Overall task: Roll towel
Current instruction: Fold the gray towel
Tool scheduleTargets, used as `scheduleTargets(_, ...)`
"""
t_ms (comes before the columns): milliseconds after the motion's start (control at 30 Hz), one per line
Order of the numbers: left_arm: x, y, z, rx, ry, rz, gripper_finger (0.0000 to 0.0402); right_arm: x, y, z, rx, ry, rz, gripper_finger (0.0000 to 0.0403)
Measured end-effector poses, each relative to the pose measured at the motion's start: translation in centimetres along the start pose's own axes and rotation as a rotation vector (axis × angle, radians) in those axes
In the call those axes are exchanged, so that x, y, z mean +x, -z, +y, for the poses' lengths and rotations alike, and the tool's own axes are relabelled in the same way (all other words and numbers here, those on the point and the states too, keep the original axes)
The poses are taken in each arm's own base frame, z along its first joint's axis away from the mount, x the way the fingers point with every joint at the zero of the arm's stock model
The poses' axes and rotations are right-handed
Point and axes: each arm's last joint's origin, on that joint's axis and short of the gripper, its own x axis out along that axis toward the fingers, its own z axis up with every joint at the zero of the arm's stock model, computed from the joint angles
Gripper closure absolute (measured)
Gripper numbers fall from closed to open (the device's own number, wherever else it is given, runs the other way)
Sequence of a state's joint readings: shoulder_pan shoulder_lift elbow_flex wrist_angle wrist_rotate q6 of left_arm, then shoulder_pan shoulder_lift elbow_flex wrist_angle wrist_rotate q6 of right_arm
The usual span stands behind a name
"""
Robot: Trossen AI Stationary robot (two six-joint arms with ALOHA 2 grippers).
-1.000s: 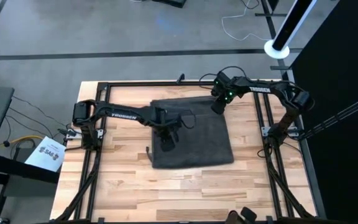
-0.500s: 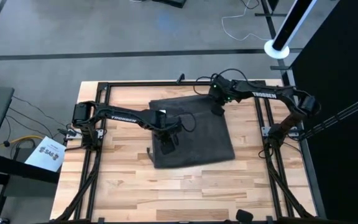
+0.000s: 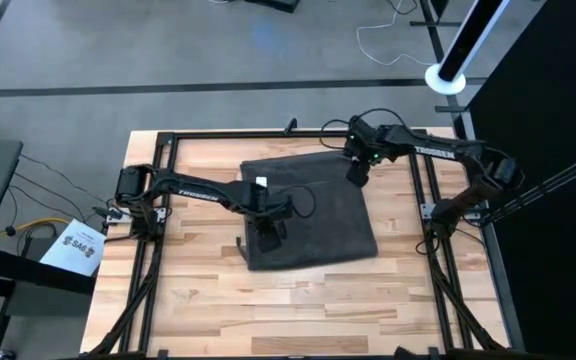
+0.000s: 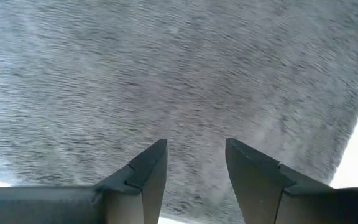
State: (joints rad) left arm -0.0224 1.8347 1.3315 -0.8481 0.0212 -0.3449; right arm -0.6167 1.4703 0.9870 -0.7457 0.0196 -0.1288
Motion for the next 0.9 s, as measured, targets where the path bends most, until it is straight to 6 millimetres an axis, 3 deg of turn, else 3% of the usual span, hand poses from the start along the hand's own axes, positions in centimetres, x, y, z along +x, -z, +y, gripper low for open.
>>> scheduleTargets(133,0.6,0.8,-1.5,0.05,0.019,0.001,0.0254,0.9,1.9,1.8,0.044,-0.218,0.053,0.0266)
scheduleTargets(333,3.9,4.2,-1.4,0.066,0.013,0.103,0.0254,4.7,5.6,5.7,0.026,-0.264,0.068,0.0308)
scheduleTargets(467,5.5,6.3,-0.9,0.039,0.051,0.159,0.0254,5.5,7.4,8.1,0.058,-0.284,0.092,0.0334)
scheduleTargets(567,5.5,7.0,-1.2,0.049,0.071,0.199,0.0254,5.0,7.9,9.8,0.034,-0.304,0.121,0.0348)
scheduleTargets(700,4.2,7.0,-2.0,0.072,0.092,0.197,0.0254,3.1,7.4,11.5,0.01,-0.328,0.067,0.0359)
scheduleTargets(800,3.0,7.0,-2.1,0.069,0.104,0.177,0.0254,1.4,6.3,11.2,0.039,-0.266,-0.051,0.0363)
scheduleTargets(900,1.9,6.6,-2.2,0.061,0.127,0.125,0.0254,0.1,5.3,9.4,0.111,-0.185,-0.146,0.0362)
